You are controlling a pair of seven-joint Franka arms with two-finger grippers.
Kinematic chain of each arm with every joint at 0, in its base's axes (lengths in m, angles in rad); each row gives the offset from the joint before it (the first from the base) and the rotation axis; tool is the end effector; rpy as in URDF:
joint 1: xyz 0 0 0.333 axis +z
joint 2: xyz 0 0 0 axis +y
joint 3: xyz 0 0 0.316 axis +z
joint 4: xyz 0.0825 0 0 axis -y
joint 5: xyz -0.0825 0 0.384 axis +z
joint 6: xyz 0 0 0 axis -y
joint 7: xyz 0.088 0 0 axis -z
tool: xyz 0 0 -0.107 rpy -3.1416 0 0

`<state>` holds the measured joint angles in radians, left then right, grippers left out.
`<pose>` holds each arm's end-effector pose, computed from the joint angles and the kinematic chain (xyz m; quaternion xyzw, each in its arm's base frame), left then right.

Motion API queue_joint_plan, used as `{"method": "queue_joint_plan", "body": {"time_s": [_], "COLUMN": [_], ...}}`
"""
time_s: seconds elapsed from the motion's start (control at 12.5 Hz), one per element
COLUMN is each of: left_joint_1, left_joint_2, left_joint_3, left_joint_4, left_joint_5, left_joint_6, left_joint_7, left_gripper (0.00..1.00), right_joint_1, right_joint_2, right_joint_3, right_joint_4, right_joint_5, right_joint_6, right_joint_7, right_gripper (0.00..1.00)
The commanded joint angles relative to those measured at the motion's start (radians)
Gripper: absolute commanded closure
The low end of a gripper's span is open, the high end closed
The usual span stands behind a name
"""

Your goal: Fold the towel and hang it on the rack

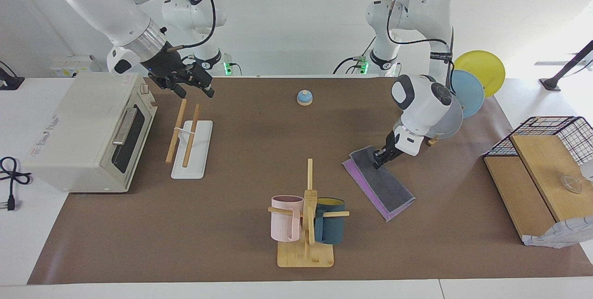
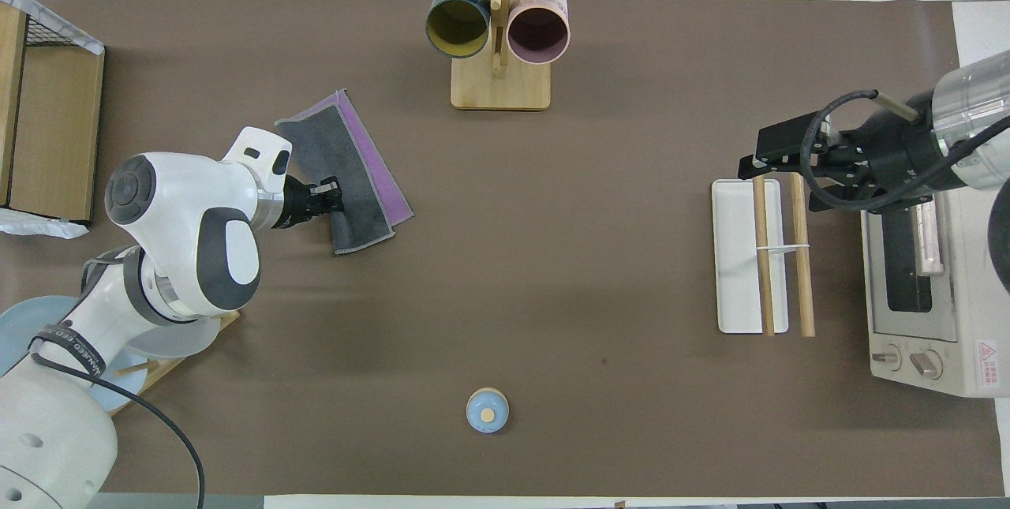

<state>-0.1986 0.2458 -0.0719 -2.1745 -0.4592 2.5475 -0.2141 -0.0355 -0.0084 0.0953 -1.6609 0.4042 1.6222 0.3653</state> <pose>0.5532 -0.1469 0.2899 0.9751 0.1542 0.0236 0.1579 0.5513 0.0735 0.5991 -0.9662 0.1623 0.0567 0.1923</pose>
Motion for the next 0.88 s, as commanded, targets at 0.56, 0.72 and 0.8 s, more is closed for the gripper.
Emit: {"method": "queue_joint_plan", "body": {"time_s": [0.56, 0.72, 0.8], "left_joint_1": [0.021, 0.021, 0.015], "left_joint_2": [-0.026, -0.031, -0.034], "left_joint_3": [0.018, 0.012, 0.008], "left_joint_4": [0.172, 0.258, 0.293], "left_joint_5": [-0.003, 0.061, 0.08], "left_joint_6": [-0.284, -0.361, -0.39], "left_joint_7": [-0.092, -0.285, -0.391], "left_gripper": [1.0, 1.0, 1.0], "right_joint_1": [0.011, 0.046, 0.071], "right_joint_2": [-0.099, -0.11, -0.116], "right_joint_3": [0.017, 0.018, 0.018], "right_joint_4": [-0.201, -0.235, -0.249], "right_joint_5": [0.323, 0.349, 0.375], "right_joint_6": [0.214, 0.281, 0.307], "right_joint_7": [0.406, 0.505, 0.547], "right_gripper": [0.0, 0.0, 0.0]}}
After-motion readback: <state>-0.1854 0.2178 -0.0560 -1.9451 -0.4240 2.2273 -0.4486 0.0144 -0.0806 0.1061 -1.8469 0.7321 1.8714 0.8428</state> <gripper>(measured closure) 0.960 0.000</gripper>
